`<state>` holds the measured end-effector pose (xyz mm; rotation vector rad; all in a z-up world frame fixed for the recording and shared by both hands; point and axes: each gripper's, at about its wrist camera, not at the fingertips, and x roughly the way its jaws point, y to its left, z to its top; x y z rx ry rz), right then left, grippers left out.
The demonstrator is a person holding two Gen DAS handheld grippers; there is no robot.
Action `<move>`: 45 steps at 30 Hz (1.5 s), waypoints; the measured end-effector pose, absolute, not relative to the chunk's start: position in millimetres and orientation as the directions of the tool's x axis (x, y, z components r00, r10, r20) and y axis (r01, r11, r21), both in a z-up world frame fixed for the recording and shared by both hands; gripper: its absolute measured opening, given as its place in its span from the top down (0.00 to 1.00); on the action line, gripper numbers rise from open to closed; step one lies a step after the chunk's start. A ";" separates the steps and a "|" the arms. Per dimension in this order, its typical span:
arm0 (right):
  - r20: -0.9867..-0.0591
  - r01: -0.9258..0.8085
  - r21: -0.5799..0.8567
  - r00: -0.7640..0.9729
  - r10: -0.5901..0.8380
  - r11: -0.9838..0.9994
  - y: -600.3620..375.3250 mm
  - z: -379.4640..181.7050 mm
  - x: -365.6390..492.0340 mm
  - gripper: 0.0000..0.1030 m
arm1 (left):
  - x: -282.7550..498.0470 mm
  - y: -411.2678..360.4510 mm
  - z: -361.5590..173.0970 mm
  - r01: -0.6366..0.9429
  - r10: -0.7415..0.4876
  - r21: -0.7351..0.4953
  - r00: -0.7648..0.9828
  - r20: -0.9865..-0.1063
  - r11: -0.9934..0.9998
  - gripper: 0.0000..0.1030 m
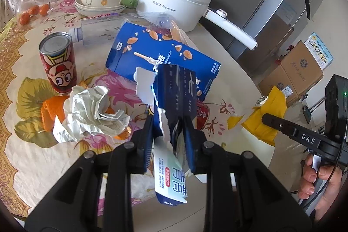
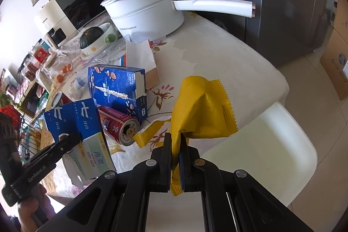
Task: Collect trash
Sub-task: 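Carry both items over the white bin and open both grippers to drop them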
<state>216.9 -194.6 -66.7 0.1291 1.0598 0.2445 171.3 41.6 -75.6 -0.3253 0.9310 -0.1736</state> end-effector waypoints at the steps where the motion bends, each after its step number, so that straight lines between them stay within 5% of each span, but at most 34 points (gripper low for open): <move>1: -0.845 -0.137 0.219 0.468 0.258 0.966 -196.5 -65.7 215.7 0.94 | 170.4 40.7 -74.5 0.010 -0.288 -0.350 0.590 -0.754 0.937 0.73; 38: -0.884 0.087 0.114 0.464 0.061 0.990 -370.1 -73.1 167.3 0.94 | 186.3 -145.1 -104.4 0.298 -0.486 -0.385 0.492 -0.722 0.873 0.71; 41: -0.885 0.096 0.111 0.462 0.054 0.989 -376.9 -73.2 164.1 0.94 | 187.2 -155.6 -108.4 0.311 -0.466 -0.351 0.502 -0.729 0.883 0.52; 43: -0.886 0.100 0.108 0.461 0.050 0.989 -380.4 -73.7 162.7 0.94 | 188.2 -158.1 -110.1 0.285 -0.409 -0.300 0.513 -0.755 0.910 0.25; 45: -0.889 0.103 0.105 0.456 0.046 0.989 -383.6 -75.1 162.2 0.94 | 188.8 -156.5 -110.9 0.261 -0.365 -0.263 0.523 -0.771 0.929 0.17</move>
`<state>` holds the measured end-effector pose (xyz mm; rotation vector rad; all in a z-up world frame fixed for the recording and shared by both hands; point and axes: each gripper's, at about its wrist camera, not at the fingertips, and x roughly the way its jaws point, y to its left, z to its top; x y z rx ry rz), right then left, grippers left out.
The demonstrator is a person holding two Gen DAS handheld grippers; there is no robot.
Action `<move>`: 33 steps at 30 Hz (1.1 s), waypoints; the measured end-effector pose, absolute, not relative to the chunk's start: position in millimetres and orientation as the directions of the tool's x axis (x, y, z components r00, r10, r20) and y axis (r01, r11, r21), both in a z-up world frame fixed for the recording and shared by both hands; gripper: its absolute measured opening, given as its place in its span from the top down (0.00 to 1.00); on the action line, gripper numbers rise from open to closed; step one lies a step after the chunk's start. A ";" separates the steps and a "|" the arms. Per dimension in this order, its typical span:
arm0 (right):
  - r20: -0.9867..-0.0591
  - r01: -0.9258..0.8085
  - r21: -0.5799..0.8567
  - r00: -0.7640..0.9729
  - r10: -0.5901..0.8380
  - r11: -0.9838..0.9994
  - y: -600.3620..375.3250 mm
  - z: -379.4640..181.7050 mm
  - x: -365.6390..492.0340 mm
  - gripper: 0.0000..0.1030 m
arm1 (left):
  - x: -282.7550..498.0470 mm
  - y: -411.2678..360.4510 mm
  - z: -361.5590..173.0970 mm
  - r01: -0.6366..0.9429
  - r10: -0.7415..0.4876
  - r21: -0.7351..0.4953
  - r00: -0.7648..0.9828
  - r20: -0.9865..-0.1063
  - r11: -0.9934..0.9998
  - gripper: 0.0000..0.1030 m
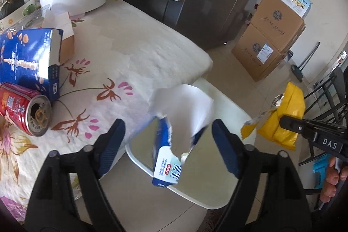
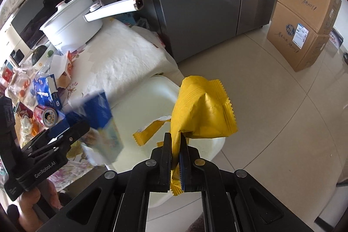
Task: Collect trash
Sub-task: 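Carry both items over the white bin and open both grippers to drop them, then move both tools back over the table toward the tissue and red can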
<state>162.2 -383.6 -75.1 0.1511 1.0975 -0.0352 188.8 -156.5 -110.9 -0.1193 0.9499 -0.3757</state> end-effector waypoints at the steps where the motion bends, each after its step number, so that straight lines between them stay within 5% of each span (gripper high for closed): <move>1: -0.889 0.104 0.103 0.455 0.044 0.989 -384.5 -75.5 161.6 0.94 | 189.6 -155.9 -111.4 0.249 -0.343 -0.246 0.522 -0.781 0.937 0.14; 14: -0.894 0.115 0.099 0.447 0.037 0.988 -383.7 -77.8 162.8 0.92 | 184.0 -140.3 -110.5 0.204 -0.295 -0.221 0.489 -0.821 0.954 0.02; 16: -0.896 0.128 0.106 0.442 0.039 0.986 -385.3 -78.7 164.2 0.79 | 183.7 -139.2 -107.6 0.209 -0.293 -0.216 0.490 -0.821 0.954 0.02; 17: -0.899 0.134 0.111 0.437 0.042 0.985 -386.4 -79.4 164.5 0.59 | 181.7 -136.7 -106.6 0.208 -0.292 -0.215 0.490 -0.821 0.954 0.02; 19: -0.892 0.149 0.119 0.450 0.040 0.982 -387.4 -78.2 163.5 0.35 | 180.8 -132.5 -104.2 0.205 -0.293 -0.218 0.491 -0.821 0.954 0.02; 33: -0.893 0.131 0.123 0.448 0.052 0.984 -371.0 -74.6 169.8 0.27 | 177.2 -93.1 -91.9 0.163 -0.263 -0.209 0.496 -0.828 0.964 0.02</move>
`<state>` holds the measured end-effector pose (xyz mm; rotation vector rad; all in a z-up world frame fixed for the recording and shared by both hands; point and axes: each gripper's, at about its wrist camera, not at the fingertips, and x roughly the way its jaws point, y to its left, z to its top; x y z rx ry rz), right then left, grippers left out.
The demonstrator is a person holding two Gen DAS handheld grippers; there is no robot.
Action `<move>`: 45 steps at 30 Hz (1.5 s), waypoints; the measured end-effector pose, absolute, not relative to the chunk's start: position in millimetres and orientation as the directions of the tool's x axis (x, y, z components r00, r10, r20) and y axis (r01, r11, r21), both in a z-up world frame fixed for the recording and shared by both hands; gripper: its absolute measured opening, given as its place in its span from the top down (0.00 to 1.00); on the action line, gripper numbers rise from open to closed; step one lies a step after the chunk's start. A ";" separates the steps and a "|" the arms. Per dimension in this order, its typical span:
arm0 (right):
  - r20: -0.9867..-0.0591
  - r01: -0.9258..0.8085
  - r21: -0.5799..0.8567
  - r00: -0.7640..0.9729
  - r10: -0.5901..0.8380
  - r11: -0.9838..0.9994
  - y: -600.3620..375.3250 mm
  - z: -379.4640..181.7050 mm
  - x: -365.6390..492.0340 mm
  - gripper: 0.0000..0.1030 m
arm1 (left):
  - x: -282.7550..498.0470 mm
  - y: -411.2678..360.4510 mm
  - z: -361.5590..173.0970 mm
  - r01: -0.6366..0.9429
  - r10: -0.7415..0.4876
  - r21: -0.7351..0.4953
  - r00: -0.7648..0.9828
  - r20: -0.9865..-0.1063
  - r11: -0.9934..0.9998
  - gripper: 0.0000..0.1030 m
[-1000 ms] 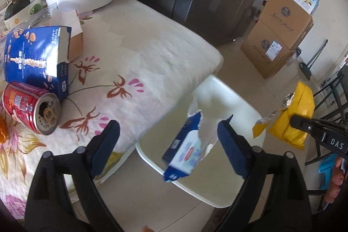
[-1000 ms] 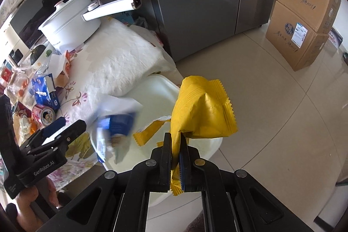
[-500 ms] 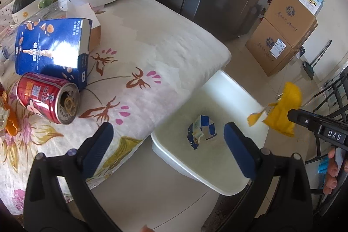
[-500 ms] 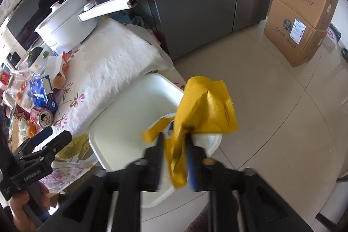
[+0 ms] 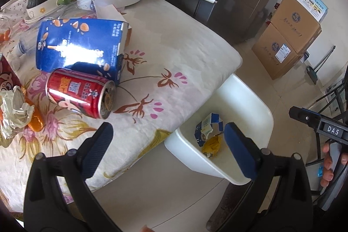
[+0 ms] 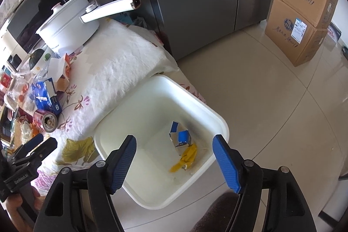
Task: Collect trash
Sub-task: 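Move both tools back over the table toward the tissue and red can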
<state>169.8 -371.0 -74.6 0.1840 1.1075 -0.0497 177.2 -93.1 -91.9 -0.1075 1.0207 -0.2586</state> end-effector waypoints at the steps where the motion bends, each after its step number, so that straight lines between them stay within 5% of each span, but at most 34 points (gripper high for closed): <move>1: -0.892 0.128 0.124 0.448 0.054 0.984 -369.7 -74.1 170.1 0.27 | 176.8 -89.2 -91.1 0.158 -0.261 -0.209 0.496 -0.828 0.965 0.02; 27: -0.893 -0.052 0.118 0.431 0.129 0.992 -242.9 -71.4 197.9 0.22 | 161.8 83.0 -81.5 -0.094 -0.097 -0.170 0.521 -0.848 0.981 0.02; 40: -0.906 -0.116 0.107 0.397 0.144 0.988 -190.1 -83.7 211.4 0.21 | 183.5 123.4 -104.1 -0.102 -0.141 -0.229 0.533 -0.834 0.968 0.02; 45: -0.909 -0.113 0.111 0.391 0.147 0.987 -182.7 -87.0 214.8 0.21 | 195.1 112.7 -107.2 -0.078 -0.173 -0.252 0.535 -0.827 0.964 0.21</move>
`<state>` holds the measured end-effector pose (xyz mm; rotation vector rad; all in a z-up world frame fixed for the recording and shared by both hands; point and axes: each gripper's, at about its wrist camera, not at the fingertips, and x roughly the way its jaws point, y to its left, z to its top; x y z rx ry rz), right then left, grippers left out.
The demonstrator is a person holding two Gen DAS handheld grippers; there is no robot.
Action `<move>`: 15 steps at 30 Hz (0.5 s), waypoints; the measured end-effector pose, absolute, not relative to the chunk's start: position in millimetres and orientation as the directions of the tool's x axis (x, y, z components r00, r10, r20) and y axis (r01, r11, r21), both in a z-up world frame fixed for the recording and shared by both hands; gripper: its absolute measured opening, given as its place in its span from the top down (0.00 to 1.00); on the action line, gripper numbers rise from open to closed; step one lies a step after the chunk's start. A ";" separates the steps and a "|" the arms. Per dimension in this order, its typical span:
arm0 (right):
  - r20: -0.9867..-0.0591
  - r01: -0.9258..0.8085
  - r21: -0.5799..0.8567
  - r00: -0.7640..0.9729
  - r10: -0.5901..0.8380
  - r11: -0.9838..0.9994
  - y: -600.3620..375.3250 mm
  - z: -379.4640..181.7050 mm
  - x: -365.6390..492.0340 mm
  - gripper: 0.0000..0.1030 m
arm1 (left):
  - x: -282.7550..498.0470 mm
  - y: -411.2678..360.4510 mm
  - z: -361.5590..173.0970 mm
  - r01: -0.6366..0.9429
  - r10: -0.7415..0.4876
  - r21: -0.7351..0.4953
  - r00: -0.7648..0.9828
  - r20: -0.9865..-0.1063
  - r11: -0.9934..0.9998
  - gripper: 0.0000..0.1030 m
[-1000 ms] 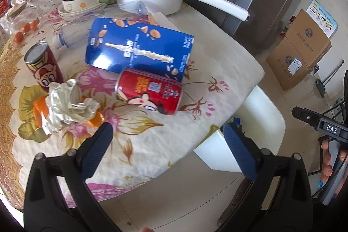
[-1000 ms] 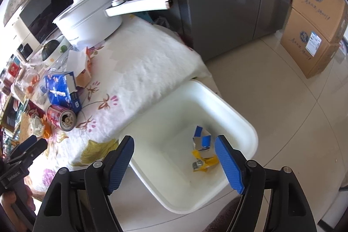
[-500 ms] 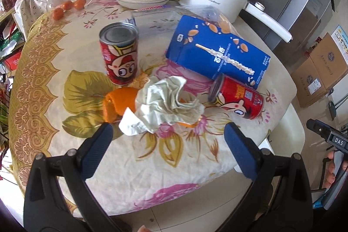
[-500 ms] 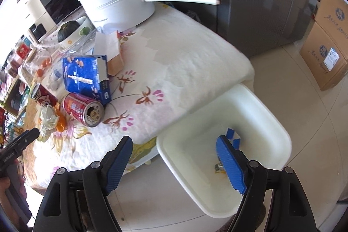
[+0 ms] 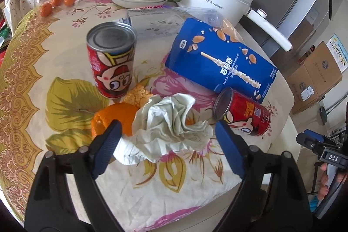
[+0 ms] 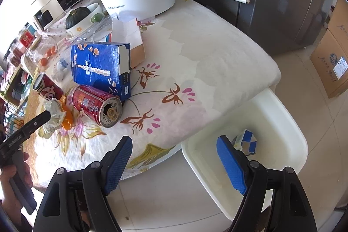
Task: Collect trash
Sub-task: 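Move both tools back over the table toward the tissue and red can, then grasp the crumpled tissue with left gripper while right gripper grasps the red can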
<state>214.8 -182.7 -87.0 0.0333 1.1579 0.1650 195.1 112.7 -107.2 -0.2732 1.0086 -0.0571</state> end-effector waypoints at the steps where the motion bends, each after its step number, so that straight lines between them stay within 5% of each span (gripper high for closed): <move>1: -0.909 -0.112 0.112 0.390 0.148 0.987 -181.6 -87.4 215.3 0.21 | 197.6 110.2 -109.3 -0.079 -0.169 -0.246 0.526 -0.834 0.966 0.27; 9: -0.906 -0.114 0.131 0.390 0.166 0.985 -169.4 -88.2 216.6 0.21 | 201.1 109.3 -111.4 -0.096 -0.168 -0.252 0.519 -0.838 0.963 0.74; 15: -0.894 -0.125 0.164 0.400 0.201 0.979 -145.9 -86.1 217.8 0.20 | 186.1 111.8 -87.3 -0.059 -0.191 -0.270 0.567 -0.802 0.961 0.76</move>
